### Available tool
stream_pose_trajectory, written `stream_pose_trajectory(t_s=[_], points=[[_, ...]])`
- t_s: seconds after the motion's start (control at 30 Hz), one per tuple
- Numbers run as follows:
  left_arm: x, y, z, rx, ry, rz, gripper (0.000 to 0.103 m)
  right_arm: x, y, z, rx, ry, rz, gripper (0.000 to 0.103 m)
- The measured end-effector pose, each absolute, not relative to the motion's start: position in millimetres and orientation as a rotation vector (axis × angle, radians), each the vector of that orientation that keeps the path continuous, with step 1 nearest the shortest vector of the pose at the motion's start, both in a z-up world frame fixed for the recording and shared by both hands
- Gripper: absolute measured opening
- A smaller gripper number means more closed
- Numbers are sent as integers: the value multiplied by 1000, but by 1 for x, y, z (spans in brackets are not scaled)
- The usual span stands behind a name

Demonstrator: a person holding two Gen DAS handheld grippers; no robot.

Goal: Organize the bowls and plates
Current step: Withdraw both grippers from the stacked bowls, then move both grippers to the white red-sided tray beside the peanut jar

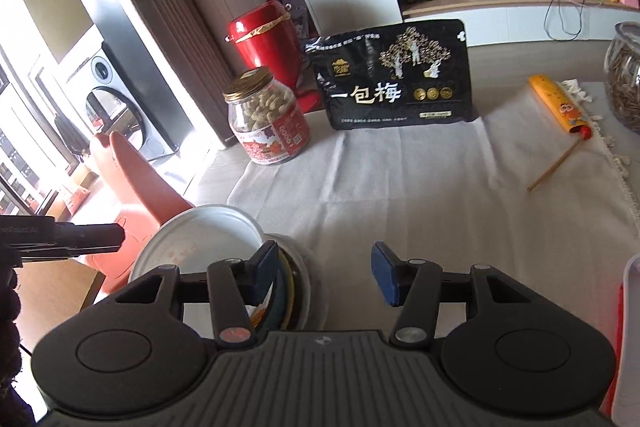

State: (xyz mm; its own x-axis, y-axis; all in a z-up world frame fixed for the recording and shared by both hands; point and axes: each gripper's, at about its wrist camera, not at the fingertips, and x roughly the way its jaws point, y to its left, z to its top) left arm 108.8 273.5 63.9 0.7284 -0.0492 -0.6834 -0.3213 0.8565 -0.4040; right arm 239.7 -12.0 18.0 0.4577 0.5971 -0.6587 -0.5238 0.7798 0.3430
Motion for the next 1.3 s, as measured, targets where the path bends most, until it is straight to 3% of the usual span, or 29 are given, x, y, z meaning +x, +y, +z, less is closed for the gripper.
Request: stream_pose_trajectory(t_s=[0.13,0.27,0.63,0.73,1.1,1.23,1.3], points=[[136,226,74,-533,686,70,31,243,-68,23,76,715,531,52],[184,155,51,-503,813,-63,31,246,-135,22,72,637,390,58],[278,-53,-74,-379,1164,-297,26,249,-290,-48,161,771,67,61],[283,-68,-91,-357,1189,-231,26,257,-301,-63,203,808,40,50],[283,-71,-82,-332,1126,-206,22,281,-286,-96,279,918,124,46],[278,-68,-80,-309,1113,-254,26,277,-285,-101,353,956,165,35],[273,-59,-81,-314,1109,-252,26,272,-276,-100,344,956,178,35]])
